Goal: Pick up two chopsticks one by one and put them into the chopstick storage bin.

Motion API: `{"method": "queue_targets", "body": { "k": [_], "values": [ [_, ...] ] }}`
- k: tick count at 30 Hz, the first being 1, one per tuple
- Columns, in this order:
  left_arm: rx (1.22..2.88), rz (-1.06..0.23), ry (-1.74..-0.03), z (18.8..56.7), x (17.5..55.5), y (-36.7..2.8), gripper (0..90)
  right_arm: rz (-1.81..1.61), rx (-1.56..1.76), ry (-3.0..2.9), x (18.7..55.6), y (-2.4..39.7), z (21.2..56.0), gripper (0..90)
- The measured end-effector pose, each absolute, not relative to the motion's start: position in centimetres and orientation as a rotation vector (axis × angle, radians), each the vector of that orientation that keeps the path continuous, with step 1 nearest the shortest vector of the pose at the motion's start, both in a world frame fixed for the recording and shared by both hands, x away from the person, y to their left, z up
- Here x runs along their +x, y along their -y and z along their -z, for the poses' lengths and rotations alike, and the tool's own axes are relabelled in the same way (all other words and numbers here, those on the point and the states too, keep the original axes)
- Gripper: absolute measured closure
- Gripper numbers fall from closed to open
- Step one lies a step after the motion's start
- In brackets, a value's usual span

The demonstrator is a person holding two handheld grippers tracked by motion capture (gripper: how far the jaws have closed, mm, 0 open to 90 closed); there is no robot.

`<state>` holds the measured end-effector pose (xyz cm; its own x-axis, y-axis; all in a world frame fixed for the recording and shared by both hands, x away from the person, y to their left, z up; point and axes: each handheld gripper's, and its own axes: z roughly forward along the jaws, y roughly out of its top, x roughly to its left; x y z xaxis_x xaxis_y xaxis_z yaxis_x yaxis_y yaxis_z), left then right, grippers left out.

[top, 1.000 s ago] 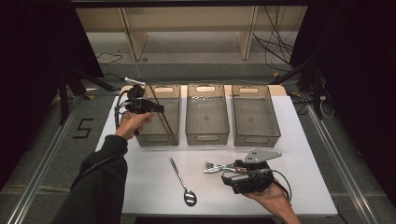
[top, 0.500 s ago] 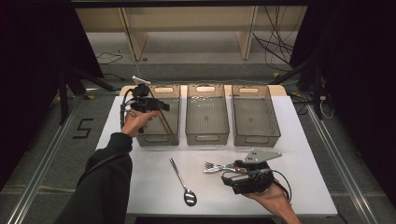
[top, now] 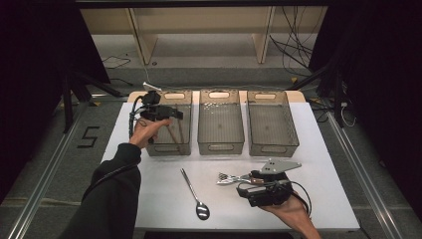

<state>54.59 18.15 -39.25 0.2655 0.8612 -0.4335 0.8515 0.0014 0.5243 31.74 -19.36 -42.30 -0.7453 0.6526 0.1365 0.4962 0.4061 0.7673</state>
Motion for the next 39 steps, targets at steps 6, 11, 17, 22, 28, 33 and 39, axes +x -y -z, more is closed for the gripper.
{"method": "queue_targets", "body": {
  "k": [6,11,17,22,28,33,39],
  "values": [
    [1.796,-0.026,-1.514,38.4,53.6,-18.2,17.0,-1.252,1.027,-2.472,31.7,19.4,42.3,22.8],
    [1.778,-0.026,-1.463,37.7,52.4,-18.3,17.0,-1.248,1.027,-2.471,31.8,19.4,42.3,22.8],
    [1.796,-0.040,-1.389,37.0,50.5,-18.2,17.0,-1.247,1.027,-2.468,31.8,19.4,42.3,22.8],
    [1.832,-0.068,-1.314,36.4,48.8,-17.8,17.0,-1.245,1.029,-2.469,31.7,19.4,42.3,22.8],
    [1.876,-0.101,-1.219,36.0,46.5,-17.1,17.3,-1.245,1.032,-2.467,31.7,19.4,42.3,22.8],
    [1.898,-0.109,-1.145,35.9,44.9,-16.4,17.5,-1.248,1.033,-2.463,31.7,19.4,42.4,22.8],
    [1.925,-0.104,-1.062,36.1,43.3,-15.8,17.6,-1.260,1.037,-2.448,31.5,19.5,42.5,22.8]
  ]
}}
